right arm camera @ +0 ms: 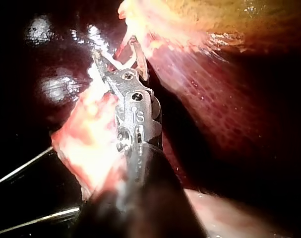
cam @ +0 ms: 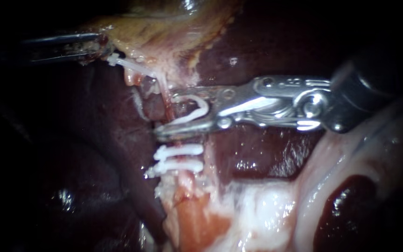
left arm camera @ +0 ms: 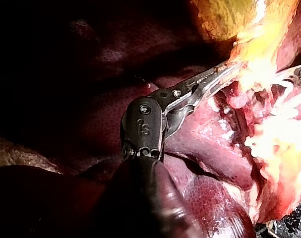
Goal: Clipping third clip right tube
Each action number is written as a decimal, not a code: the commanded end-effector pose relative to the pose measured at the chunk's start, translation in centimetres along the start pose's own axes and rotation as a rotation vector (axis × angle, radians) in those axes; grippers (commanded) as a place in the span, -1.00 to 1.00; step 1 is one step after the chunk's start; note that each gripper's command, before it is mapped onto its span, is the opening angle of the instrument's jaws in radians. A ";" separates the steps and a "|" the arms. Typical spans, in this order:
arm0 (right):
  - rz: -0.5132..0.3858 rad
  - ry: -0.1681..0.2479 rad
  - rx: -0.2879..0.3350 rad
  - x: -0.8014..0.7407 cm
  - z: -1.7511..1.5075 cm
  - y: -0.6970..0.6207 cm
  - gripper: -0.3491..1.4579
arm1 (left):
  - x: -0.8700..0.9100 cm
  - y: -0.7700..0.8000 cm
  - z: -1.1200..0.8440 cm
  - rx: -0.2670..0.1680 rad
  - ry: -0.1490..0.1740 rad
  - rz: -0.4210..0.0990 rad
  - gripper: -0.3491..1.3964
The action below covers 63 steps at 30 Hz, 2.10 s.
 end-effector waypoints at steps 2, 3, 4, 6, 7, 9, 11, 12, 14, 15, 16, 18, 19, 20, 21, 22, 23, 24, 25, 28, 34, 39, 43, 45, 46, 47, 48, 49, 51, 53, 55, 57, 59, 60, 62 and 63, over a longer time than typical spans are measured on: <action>0.023 0.046 0.015 0.03 0.06 -0.01 -0.06 | -0.01 0.00 0.01 0.000 0.000 0.000 -1.00; 0.046 0.076 0.035 0.04 0.07 -0.03 -0.06 | -0.01 0.00 0.02 0.000 0.000 0.000 -1.00; 0.057 0.099 0.052 0.05 0.07 -0.05 -0.06 | -0.01 0.00 0.02 0.000 0.000 0.001 -1.00; 0.073 0.137 0.073 0.06 0.05 -0.11 -0.06 | -0.01 0.00 0.02 0.000 0.000 0.001 -1.00; 0.079 0.160 0.082 0.09 0.04 -0.16 -0.06 | -0.01 0.00 0.02 0.000 0.000 0.001 -1.00; 0.100 0.181 0.120 0.13 0.03 -0.25 -0.06 | -0.01 0.00 0.02 0.000 0.000 0.001 -1.00; 0.108 0.184 0.155 0.18 0.02 -0.34 -0.06 | -0.01 0.01 0.01 0.000 0.000 0.001 -1.00; 0.111 0.179 0.173 0.21 0.01 -0.39 -0.06 | -0.01 0.01 0.01 0.000 0.000 0.001 -1.00; 0.113 0.172 0.198 0.26 0.01 -0.47 -0.06 | -0.01 0.01 0.01 0.000 0.000 0.001 -1.00; 0.111 0.169 0.210 0.29 0.00 -0.51 -0.07 | -0.01 0.01 0.01 0.000 0.000 0.001 -1.00; 0.109 0.167 0.219 0.32 -0.01 -0.54 -0.07 | -0.01 0.01 0.01 0.000 0.000 0.001 -1.00; 0.107 0.162 0.240 0.38 -0.03 -0.56 -0.08 | -0.01 0.01 0.01 0.000 0.000 0.001 -1.00; 0.106 0.160 0.248 0.40 -0.04 -0.56 -0.08 | -0.01 0.01 0.01 0.000 0.000 0.001 -1.00; 0.105 0.158 0.258 0.43 -0.05 -0.55 -0.08 | -0.01 0.02 0.01 0.000 0.000 0.001 -1.00; 0.105 0.155 0.268 0.45 -0.07 -0.54 -0.09 | -0.01 0.02 0.01 0.001 0.000 0.001 -1.00; 0.109 0.152 0.280 0.47 -0.09 -0.53 -0.10 | -0.01 0.02 0.01 0.001 0.000 0.001 -1.00; 0.114 0.150 0.288 0.48 -0.11 -0.51 -0.11 | -0.01 0.02 0.01 0.001 0.000 0.001 -1.00; 0.119 0.147 0.296 0.49 -0.13 -0.50 -0.13 | -0.01 0.03 0.01 0.001 0.000 0.001 -1.00; 0.123 0.144 0.308 0.49 -0.15 -0.49 -0.18 | -0.01 0.03 0.01 0.001 0.000 0.001 -1.00; 0.132 0.144 0.306 0.49 -0.21 -0.48 -0.28 | -0.01 0.03 0.01 0.001 0.000 0.001 -1.00; 0.157 0.143 0.303 0.48 -0.26 -0.44 -0.53 | -0.01 0.03 0.01 0.001 0.000 0.001 -1.00; 0.175 0.141 0.305 0.47 -0.28 -0.42 -0.70 | -0.01 0.03 0.02 0.001 0.000 0.001 -1.00; 0.198 0.137 0.307 0.45 -0.30 -0.41 -0.93 | -0.01 0.03 0.02 0.001 0.000 0.001 -1.00; 0.227 0.133 0.310 0.44 -0.33 -0.41 -1.00 | -0.01 0.03 0.02 0.002 0.000 0.001 -1.00; 0.251 0.131 0.309 0.44 -0.33 -0.41 -1.00 | -0.01 0.03 0.02 0.002 0.000 0.001 -1.00; 0.275 0.130 0.305 0.43 -0.35 -0.42 -1.00 | -0.01 0.03 0.02 0.002 0.000 0.001 -1.00; 0.276 0.134 0.295 0.43 -0.36 -0.42 -1.00 | -0.01 0.03 0.02 0.002 0.000 0.001 -1.00; 0.288 0.134 0.293 0.42 -0.36 -0.42 -1.00 | -0.01 0.03 0.02 -0.001 -0.001 0.000 -1.00; 0.288 0.135 0.290 0.42 -0.37 -0.42 -1.00 | -0.01 0.03 0.02 -0.001 -0.001 0.000 -1.00; 0.288 0.138 0.290 0.41 -0.37 -0.41 -1.00 | -0.01 0.03 0.02 -0.001 -0.001 0.000 -1.00; 0.288 0.138 0.291 0.41 -0.37 -0.41 -1.00 | -0.01 0.03 0.02 -0.001 -0.001 0.000 -1.00; 0.287 0.135 0.289 0.40 -0.37 -0.41 -1.00 | -0.01 0.03 0.02 -0.001 0.000 0.000 -1.00; 0.287 0.132 0.288 0.40 -0.36 -0.42 -1.00 | -0.01 0.03 0.03 -0.001 0.000 0.000 -1.00; 0.286 0.132 0.288 0.39 -0.36 -0.42 -1.00 | -0.01 0.03 0.03 -0.001 0.000 0.000 -1.00; 0.286 0.132 0.288 0.39 -0.36 -0.41 -1.00 | -0.01 0.03 0.03 -0.001 0.000 0.000 -1.00; 0.286 0.132 0.288 0.39 -0.36 -0.41 -1.00 | -0.01 0.03 0.03 -0.001 0.000 0.000 -1.00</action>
